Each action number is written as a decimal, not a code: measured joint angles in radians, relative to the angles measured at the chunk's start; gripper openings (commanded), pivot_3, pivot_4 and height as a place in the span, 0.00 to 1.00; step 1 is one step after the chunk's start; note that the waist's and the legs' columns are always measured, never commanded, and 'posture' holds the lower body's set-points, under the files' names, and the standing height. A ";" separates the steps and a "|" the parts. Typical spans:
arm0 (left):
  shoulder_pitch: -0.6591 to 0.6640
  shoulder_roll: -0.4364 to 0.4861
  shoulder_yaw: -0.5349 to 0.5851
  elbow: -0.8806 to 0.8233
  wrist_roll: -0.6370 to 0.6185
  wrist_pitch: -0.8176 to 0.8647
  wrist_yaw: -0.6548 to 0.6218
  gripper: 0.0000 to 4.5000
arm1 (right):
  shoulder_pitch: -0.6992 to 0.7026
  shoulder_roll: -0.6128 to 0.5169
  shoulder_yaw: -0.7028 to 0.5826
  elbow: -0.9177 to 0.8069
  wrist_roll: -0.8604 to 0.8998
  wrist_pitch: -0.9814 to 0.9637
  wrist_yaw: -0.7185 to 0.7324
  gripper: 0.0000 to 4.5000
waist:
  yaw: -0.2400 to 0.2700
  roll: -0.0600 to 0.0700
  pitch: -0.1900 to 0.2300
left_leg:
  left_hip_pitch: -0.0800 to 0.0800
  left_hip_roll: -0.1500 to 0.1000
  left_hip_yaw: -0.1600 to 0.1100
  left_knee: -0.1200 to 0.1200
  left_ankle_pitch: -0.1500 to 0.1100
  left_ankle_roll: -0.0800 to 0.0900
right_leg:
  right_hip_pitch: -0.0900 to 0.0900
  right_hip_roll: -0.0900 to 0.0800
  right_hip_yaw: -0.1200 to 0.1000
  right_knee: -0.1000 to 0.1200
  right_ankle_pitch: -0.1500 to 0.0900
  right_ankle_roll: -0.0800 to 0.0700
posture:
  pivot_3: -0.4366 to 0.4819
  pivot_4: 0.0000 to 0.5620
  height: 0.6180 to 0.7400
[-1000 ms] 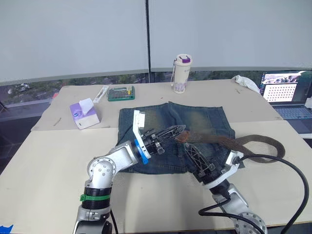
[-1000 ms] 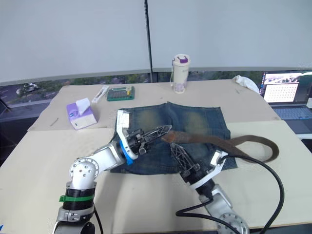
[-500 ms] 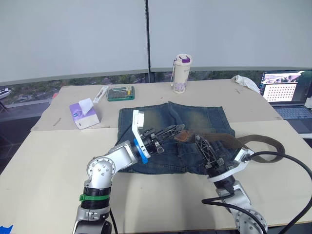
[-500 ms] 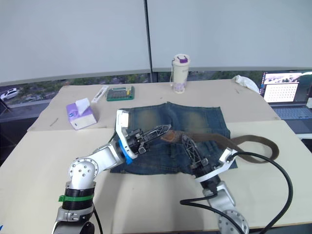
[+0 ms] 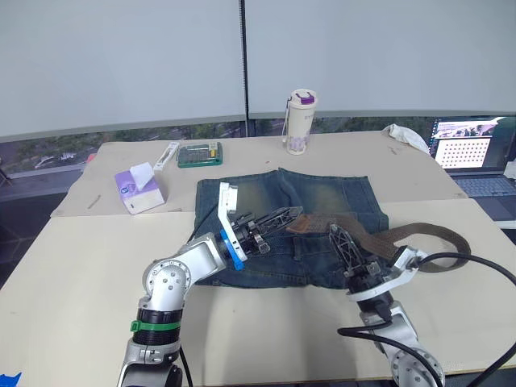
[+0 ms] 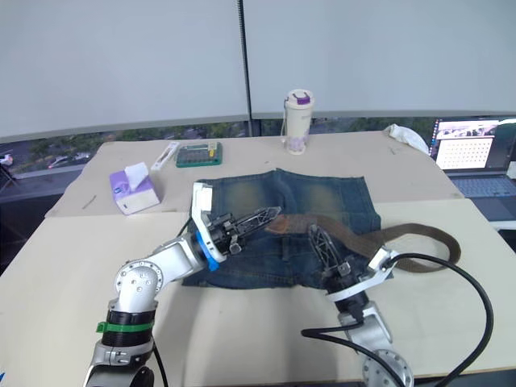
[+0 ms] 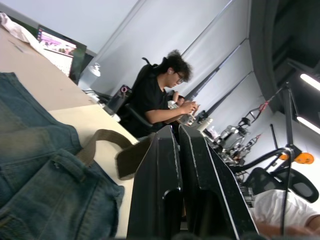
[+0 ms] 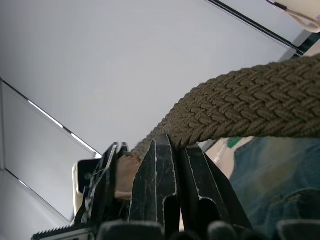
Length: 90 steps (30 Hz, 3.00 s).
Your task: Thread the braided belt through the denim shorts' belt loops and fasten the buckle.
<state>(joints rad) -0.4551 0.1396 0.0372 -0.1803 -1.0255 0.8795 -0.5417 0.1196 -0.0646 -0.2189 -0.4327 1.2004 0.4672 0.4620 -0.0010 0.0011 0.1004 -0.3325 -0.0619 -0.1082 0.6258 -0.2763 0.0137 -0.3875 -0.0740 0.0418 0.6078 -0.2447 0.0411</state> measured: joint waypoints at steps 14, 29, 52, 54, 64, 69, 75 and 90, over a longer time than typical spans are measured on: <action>0.018 0.267 -0.235 0.033 0.501 -0.408 -0.279 0.99 | 0.024 -0.387 -0.274 0.133 -0.083 0.040 -0.143 0.00 | 0.007 0.003 -0.001 | 0.001 0.002 0.004 -0.010 0.002 -0.001 | 0.009 0.004 0.001 -0.012 -0.002 0.001 | 0.48 0.27 1.00; 0.027 0.284 -0.263 0.024 0.558 -0.460 -0.394 0.99 | -0.211 -0.575 -0.209 0.470 -0.344 0.070 -0.002 0.00 | 0.015 0.001 0.003 | -0.007 -0.002 0.004 0.002 -0.002 0.006 | 0.000 -0.002 0.001 -0.011 0.001 -0.001 | 0.48 0.27 1.00; 0.027 0.290 -0.265 0.021 0.634 -0.540 -0.436 0.99 | -0.303 -0.576 -0.203 0.576 -0.521 0.020 0.115 0.00 | 0.013 0.000 0.003 | -0.006 -0.002 0.005 0.002 -0.002 0.006 | 0.000 -0.002 0.002 -0.010 0.002 -0.001 | 0.48 0.27 1.00; 0.027 0.290 -0.266 0.021 0.639 -0.545 -0.442 0.99 | -0.305 -0.576 -0.203 0.583 -0.532 0.012 0.124 0.00 | 0.014 0.000 0.003 | -0.007 -0.002 0.005 0.003 -0.002 0.006 | 0.000 -0.002 0.002 -0.010 0.002 -0.001 | 0.48 0.27 1.00; 0.027 0.285 -0.268 0.021 0.649 -0.546 -0.447 0.99 | -0.301 -0.576 -0.191 0.587 -0.594 -0.022 0.186 0.00 | 0.013 0.000 0.003 | -0.006 -0.002 0.005 0.003 -0.002 0.006 | 0.000 -0.002 0.002 -0.010 0.002 0.000 | 0.48 0.27 1.00; 0.027 0.281 -0.268 0.020 0.648 -0.545 -0.446 0.99 | -0.289 -0.576 -0.177 0.572 -0.600 -0.018 0.225 0.00 | 0.013 0.000 0.003 | -0.006 -0.002 0.005 0.003 -0.002 0.006 | 0.000 -0.002 0.002 -0.009 0.002 0.000 | 0.48 0.27 1.00; 0.030 0.275 -0.269 0.020 0.648 -0.545 -0.444 0.99 | -0.281 -0.574 -0.152 0.555 -0.596 0.034 0.234 0.00 | 0.013 0.000 0.003 | -0.006 -0.002 0.005 0.003 -0.002 0.006 | 0.000 -0.002 0.002 -0.008 0.002 0.000 | 0.48 0.27 1.00; 0.032 0.235 -0.286 0.021 0.658 -0.545 -0.432 0.99 | -0.341 -0.485 -0.185 0.581 -0.434 0.319 0.222 0.00 | 0.013 0.001 0.003 | -0.006 -0.002 0.004 0.004 -0.002 0.006 | 0.000 -0.003 0.003 -0.001 0.002 0.000 | 0.48 0.27 1.00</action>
<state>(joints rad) -0.4226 0.3748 -0.2488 -0.1589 -0.3673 0.3347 -0.9734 -0.2214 -0.5496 -0.4044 0.1485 0.7669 0.7862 0.6845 0.0124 0.0018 0.1035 -0.3386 -0.0640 -0.1039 0.6299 -0.2785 0.0198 -0.3879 -0.0765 0.0443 0.6072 -0.2429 0.0406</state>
